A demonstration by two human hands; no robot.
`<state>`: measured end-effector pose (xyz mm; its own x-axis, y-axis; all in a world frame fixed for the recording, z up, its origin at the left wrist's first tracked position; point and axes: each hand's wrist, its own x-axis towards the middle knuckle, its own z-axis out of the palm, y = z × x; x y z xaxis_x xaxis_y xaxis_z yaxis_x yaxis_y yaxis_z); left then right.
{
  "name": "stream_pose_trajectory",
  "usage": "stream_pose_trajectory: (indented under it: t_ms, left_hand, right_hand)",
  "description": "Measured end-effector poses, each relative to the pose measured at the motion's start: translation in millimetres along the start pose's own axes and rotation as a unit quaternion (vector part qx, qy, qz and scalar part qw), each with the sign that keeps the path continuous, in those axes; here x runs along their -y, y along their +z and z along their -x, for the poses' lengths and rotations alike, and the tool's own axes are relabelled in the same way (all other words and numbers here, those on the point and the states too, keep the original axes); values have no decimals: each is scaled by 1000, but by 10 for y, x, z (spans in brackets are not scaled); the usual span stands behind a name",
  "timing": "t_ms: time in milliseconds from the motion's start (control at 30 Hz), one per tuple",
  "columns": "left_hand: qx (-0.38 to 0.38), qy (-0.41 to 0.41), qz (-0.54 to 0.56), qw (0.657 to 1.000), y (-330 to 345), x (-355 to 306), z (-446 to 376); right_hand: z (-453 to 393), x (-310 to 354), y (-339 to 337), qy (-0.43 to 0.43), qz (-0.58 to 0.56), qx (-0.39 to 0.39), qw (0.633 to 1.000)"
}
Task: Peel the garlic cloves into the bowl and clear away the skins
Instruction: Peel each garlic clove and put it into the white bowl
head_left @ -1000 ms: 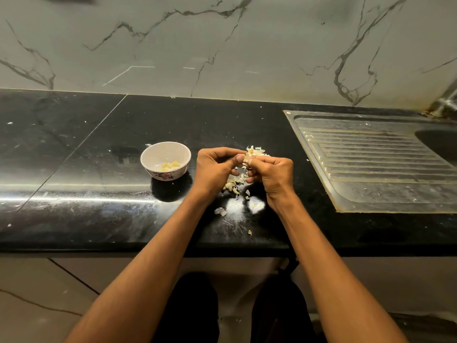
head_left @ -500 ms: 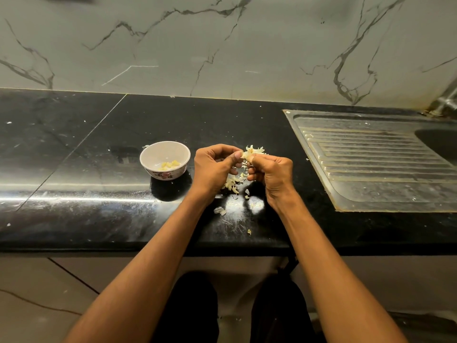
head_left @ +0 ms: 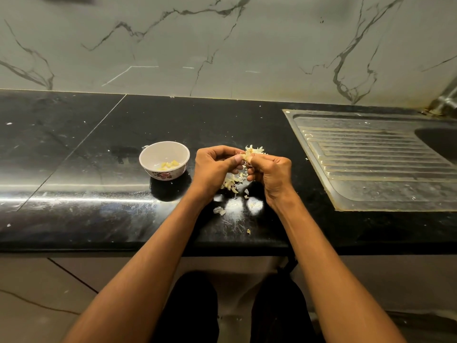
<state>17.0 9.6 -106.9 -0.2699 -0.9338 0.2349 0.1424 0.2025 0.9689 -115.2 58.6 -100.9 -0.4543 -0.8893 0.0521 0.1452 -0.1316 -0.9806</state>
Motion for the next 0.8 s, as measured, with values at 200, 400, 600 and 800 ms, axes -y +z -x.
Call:
stream_pose_trajectory:
  t_ms: [200, 400, 600, 800]
  left_hand:
    - [-10, -9, 37, 999, -27, 16, -27]
    - [7, 17, 24, 1000, -23, 27, -23]
    - [15, 11, 27, 999, -21, 12, -16]
    - [10, 13, 15, 1000, -19, 14, -18]
  right_hand:
    - [-1, 43, -27, 6, -15, -50, 999]
    - [20, 16, 0, -39, 34, -39, 998]
    - [-27, -51, -30, -99, 162, -81, 979]
    - [-31, -70, -66, -142, 232, -81, 959]
